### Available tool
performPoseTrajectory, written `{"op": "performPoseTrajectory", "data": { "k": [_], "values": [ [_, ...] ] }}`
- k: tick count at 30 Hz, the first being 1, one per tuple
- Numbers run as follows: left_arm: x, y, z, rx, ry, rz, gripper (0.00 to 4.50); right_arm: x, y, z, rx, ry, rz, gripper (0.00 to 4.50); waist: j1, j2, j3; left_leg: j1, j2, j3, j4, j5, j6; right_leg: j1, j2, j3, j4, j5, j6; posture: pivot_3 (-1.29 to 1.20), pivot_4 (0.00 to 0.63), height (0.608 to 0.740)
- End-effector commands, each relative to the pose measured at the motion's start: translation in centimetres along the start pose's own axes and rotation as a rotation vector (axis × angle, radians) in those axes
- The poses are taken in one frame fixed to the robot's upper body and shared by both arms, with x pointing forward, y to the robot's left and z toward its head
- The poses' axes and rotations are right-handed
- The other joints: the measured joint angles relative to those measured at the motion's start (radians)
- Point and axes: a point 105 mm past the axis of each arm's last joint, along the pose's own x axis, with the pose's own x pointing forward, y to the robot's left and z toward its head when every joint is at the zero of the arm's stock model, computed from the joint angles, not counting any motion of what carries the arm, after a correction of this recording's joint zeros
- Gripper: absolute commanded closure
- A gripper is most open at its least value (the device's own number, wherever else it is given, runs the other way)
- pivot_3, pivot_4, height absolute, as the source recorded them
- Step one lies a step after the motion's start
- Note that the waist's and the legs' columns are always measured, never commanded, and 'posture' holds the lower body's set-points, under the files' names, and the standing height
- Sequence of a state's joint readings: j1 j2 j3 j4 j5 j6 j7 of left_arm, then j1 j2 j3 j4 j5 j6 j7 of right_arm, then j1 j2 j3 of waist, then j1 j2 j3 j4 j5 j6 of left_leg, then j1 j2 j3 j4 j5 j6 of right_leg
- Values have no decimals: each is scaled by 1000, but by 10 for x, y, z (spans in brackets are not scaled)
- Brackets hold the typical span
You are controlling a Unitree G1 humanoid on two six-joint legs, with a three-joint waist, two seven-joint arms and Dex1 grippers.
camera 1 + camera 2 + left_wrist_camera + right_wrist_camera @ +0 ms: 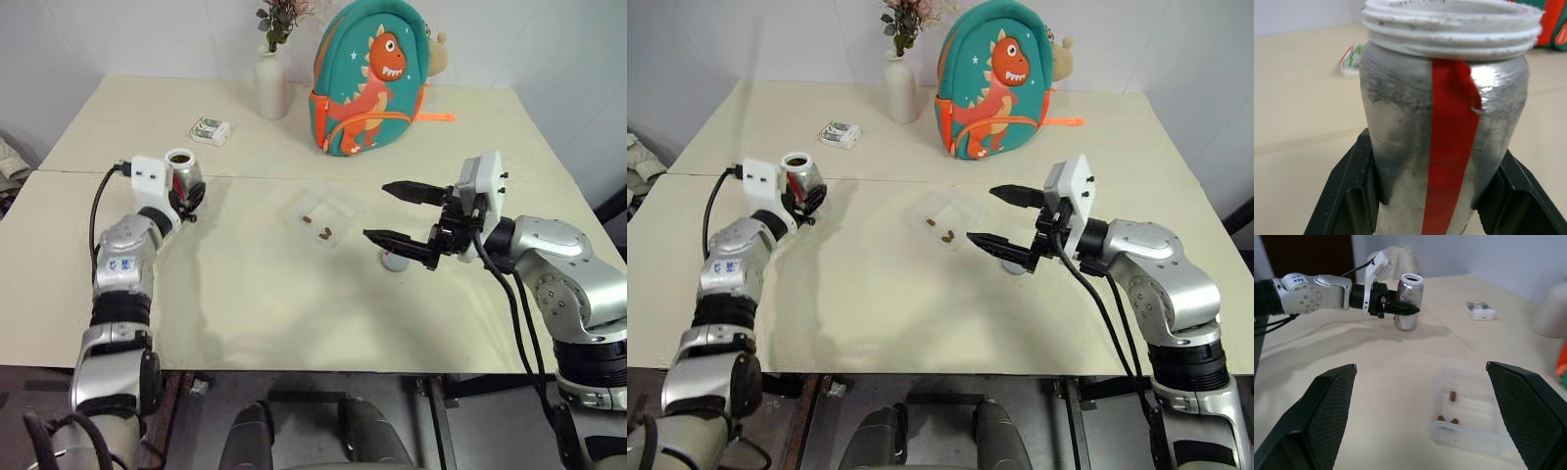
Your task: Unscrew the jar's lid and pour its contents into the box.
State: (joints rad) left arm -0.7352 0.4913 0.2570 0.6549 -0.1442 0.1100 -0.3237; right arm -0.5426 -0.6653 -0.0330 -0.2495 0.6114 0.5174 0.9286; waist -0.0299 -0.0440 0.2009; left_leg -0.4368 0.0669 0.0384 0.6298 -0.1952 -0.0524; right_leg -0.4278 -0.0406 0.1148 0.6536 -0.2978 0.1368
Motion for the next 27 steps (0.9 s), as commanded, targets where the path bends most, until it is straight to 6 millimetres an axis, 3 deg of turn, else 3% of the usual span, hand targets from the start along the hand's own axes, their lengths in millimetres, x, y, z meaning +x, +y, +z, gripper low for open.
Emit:
{"op": "performPoseTrajectory", "data": {
  "k": [1, 5, 13, 21, 27],
  "values": [
    [-9, 16, 20, -48, -119, 93, 2433, 3, 2, 10, -56, -18, 31, 27, 1, 0, 0, 0, 0, 0, 0, 0, 0, 0, 0, 0, 0, 0, 0, 0, 150, 740],
    [-15, 17, 14, -65, -136, 97, 2433, 5, 3, 9, -55, -18, 49, 27, 1, 0, 0, 0, 0, 0, 0, 1, 1, 0, 0, 0, -1, 2, 0, 0, 150, 740],
    [-25, 13, -2, -83, -125, 56, 6, 5, 5, 7, -51, -9, 65, 0, -4, 0, 0, 1, 0, 0, -2, 1, 1, 0, 0, 0, -1, 1, -1, 0, 150, 740],
    [-46, 17, 1, 37, -84, -6, 6, -1, 5, 5, -51, 3, 63, 0, -14, 0, 0, 1, 0, 1, -3, 1, 0, 0, 0, 0, -3, 1, -1, 0, 150, 740],
    [-90, 20, -2, 139, -49, -24, 6, -9, 5, 0, -37, 17, 49, 0, -27, 0, 0, 1, 0, 1, -7, 1, 0, 0, -2, 0, -6, 1, -2, 0, 150, 740]
  ]
}}
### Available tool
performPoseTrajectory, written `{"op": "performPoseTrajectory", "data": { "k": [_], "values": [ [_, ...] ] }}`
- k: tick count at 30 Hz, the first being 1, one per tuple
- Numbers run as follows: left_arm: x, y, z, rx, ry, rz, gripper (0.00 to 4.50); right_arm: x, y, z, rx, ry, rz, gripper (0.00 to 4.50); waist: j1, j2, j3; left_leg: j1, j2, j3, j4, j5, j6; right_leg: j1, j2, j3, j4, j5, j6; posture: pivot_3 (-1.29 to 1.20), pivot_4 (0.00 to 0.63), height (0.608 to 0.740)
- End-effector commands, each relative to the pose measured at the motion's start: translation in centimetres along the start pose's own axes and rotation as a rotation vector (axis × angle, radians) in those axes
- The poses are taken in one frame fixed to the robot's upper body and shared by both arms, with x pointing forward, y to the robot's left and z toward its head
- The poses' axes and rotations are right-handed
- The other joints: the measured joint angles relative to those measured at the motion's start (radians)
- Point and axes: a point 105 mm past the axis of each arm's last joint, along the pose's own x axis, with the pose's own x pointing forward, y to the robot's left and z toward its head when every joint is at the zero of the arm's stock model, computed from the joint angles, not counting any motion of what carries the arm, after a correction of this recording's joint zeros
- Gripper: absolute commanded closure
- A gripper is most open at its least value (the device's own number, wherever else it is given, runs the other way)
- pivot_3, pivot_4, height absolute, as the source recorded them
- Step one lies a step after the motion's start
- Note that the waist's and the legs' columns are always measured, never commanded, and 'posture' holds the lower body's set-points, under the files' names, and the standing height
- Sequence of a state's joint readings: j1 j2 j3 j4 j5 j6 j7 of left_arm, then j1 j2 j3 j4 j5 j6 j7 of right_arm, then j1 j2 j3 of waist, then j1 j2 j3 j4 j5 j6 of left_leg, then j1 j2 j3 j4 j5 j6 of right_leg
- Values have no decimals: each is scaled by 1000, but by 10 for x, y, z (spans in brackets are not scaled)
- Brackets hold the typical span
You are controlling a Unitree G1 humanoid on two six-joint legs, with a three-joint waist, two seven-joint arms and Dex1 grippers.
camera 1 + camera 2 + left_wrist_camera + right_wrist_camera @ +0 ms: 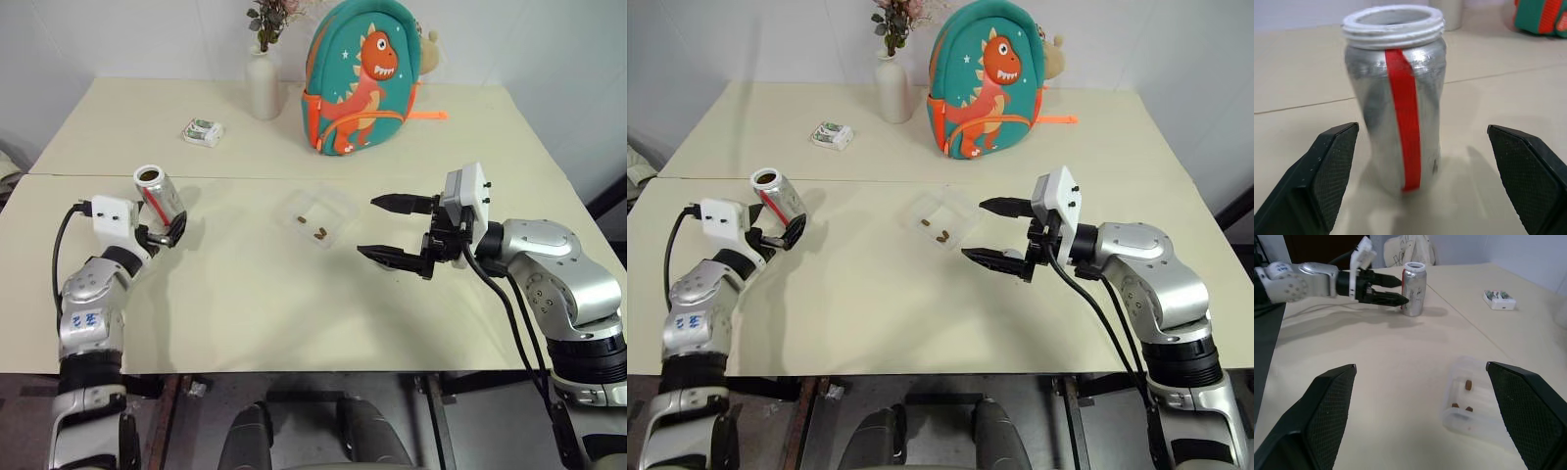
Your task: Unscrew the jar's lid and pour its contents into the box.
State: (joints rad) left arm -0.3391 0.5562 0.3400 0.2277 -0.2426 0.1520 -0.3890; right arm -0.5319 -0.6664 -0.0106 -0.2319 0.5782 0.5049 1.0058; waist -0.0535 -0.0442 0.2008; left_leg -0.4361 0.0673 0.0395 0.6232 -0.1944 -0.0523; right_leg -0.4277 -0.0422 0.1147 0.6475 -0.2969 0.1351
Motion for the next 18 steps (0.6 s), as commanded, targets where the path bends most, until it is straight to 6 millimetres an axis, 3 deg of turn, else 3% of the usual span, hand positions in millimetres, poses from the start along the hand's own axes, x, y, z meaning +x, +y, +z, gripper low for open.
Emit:
{"op": "performPoseTrajectory", "data": {
  "k": [1, 4, 8, 12, 15, 18],
  "values": [
    [-25, 5, 15, 105, -18, -23, 6, -11, -2, 10, -39, -15, -23, 0, -4, 0, 0, 0, 0, 1, -1, 0, 0, 0, 0, 0, -1, 0, 0, 0, 150, 740],
    [-39, 7, 16, 224, 5, -68, 6, -16, -2, 8, -36, -8, -30, 0, -4, 0, 0, 1, 0, 0, -3, 0, 0, 0, 0, -1, -2, -1, -3, 0, 150, 740],
    [-44, -9, 41, 363, -78, -234, 6, -22, -3, 9, -59, -1, -36, 0, -2, 0, 0, 2, 0, 1, -4, 0, 0, 0, -1, -1, -5, -8, -18, 0, 150, 740],
    [-47, -60, 77, 407, -216, -655, 6, -28, -3, 10, -152, 10, -13, 0, -1, 0, 0, 1, 0, 5, -8, 0, 0, 2, -4, 0, -14, -6, -19, 0, 150, 740],
    [-47, -73, 71, 452, -153, -862, 6, -30, 3, 9, -132, 37, 84, 0, -7, 0, 0, 1, 0, 9, -11, 1, 3, 4, -5, 1, -21, -2, -19, 0, 150, 740],
    [-48, -74, 68, 458, -127, -926, 6, -33, 2, 8, -152, 71, 118, 0, -10, 1, 0, 1, 2, 9, -12, 1, 3, 1, -2, 1, -20, -3, -18, 0, 150, 740]
  ]
}}
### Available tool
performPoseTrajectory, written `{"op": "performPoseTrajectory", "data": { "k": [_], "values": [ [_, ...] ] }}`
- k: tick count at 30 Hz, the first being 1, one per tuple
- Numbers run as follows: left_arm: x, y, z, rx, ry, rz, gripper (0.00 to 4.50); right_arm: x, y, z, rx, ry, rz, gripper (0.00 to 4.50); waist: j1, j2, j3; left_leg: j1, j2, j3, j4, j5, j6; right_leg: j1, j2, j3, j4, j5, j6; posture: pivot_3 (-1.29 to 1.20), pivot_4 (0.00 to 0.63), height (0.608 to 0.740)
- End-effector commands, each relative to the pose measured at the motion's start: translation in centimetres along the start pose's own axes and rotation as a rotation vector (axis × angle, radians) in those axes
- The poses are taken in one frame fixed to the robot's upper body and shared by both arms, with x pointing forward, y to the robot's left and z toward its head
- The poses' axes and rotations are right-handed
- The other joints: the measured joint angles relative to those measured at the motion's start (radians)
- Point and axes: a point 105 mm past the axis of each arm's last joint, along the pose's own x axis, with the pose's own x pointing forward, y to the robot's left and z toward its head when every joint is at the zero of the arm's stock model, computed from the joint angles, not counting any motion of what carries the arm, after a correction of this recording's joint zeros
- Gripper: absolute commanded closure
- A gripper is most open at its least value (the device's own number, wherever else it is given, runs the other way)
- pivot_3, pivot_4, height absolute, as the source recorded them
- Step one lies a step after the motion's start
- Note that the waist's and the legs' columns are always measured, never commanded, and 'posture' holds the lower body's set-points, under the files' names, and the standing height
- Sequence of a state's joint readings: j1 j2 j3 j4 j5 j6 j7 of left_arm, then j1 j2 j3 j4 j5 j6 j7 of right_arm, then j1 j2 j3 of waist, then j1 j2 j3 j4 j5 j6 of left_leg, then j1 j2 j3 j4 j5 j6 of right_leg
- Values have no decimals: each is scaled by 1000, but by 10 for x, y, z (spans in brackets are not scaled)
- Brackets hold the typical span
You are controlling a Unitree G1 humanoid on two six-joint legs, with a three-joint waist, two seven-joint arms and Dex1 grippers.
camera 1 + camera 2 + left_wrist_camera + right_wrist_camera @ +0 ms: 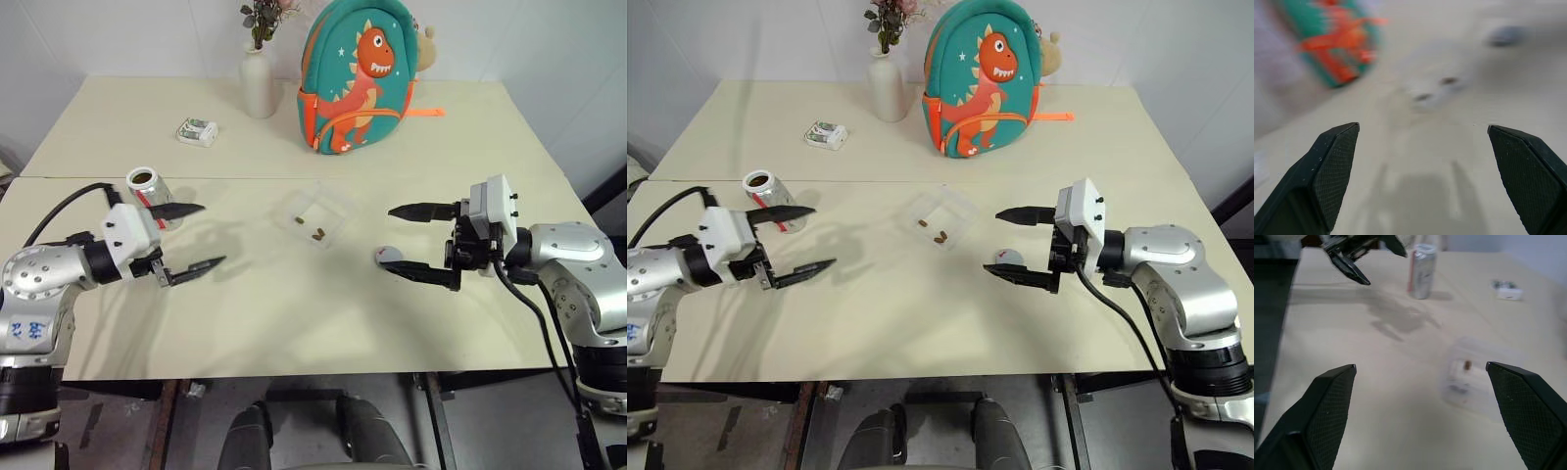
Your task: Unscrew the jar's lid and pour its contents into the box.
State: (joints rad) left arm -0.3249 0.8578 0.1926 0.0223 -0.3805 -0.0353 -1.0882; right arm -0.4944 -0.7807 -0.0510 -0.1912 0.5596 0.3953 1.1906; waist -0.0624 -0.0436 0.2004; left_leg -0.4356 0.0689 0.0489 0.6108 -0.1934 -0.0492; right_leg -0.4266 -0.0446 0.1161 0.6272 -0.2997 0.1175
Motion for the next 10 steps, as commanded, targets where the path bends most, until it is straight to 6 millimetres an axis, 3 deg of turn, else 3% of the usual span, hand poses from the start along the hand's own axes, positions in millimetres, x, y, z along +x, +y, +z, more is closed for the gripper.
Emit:
{"op": "performPoseTrajectory", "data": {
  "k": [1, 10],
  "values": [
    [-3, -2, 3, 12, -5, -57, 6, -6, -2, 12, -59, -6, 27, 0, -4, 0, 0, 0, 1, 0, 0, 0, 0, 0, 1, 0, 0, 0, 1, 0, 150, 740],
    [-2, 3, 6, 15, -19, 17, 6, -9, -3, 11, -58, 7, 19, 0, -8, 0, 0, 0, 2, 0, 2, 0, 0, -1, 2, 0, 2, 2, 4, 0, 150, 740]
  ]
}}
